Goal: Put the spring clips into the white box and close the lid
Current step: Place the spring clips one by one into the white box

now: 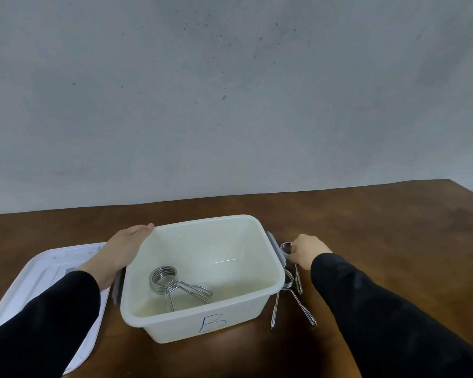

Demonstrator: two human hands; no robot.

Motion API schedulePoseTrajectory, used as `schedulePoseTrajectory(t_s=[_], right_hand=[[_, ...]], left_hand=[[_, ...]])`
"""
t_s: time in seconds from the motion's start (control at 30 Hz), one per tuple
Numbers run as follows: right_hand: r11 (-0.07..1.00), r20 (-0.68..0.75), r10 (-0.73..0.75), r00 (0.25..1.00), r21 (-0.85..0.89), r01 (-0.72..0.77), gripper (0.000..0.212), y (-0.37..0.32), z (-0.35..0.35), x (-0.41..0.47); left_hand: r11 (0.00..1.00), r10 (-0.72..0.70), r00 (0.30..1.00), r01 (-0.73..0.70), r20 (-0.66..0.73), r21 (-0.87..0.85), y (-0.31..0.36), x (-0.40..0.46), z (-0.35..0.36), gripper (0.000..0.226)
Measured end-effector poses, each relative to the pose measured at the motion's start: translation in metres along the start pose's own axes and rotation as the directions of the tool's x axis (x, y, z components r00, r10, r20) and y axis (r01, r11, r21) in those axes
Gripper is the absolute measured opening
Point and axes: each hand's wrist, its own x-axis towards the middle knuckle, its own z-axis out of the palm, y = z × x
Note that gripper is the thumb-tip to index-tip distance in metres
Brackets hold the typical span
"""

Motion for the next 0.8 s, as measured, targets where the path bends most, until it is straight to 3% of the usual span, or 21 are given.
schedulePoseTrajectory(t_s=[0.1,0.2,0.27,0.37,0.47,0.63,0.8], right_hand=[[0.999,-0.137,-0.031,0.990,0.024,0.034,0.037,0.001,-0.046,-0.014],[0.970,-0.333,-0.149,0.931,0.132,0.202,0.024,-0.016,-0.110,-0.048],[0.927,-0.387,-0.240,0.890,0.182,0.329,0.017,-0.042,-0.143,-0.078],[0.865,-0.301,-0.410,0.861,0.172,0.472,0.023,-0.093,-0.156,-0.116],[0.864,-0.118,-0.489,0.865,0.072,0.498,0.030,-0.136,-0.119,-0.125],[0.909,0.013,-0.373,0.928,-0.193,0.369,0.030,-0.155,-0.029,-0.095],[0.927,0.091,-0.261,0.961,-0.255,0.276,0.038,-0.152,0.002,-0.074]], left_hand=[[1.000,-0.001,1.000,0.001,0.012,-0.005,0.001,0.000,0.000,0.043],[1.000,-0.004,1.000,0.004,0.011,-0.025,0.001,-0.002,0.000,0.044],[0.999,-0.011,1.000,0.012,0.015,-0.049,0.000,-0.002,0.000,0.044],[0.998,-0.015,1.000,0.017,0.025,-0.064,0.002,-0.002,-0.001,0.046],[0.997,-0.011,0.999,0.014,0.035,-0.072,0.000,-0.002,-0.001,0.052],[0.998,-0.011,0.999,0.014,0.036,-0.069,-0.002,0.000,-0.001,0.053],[0.996,-0.004,0.999,0.008,0.049,-0.084,-0.004,0.003,-0.002,0.048]])
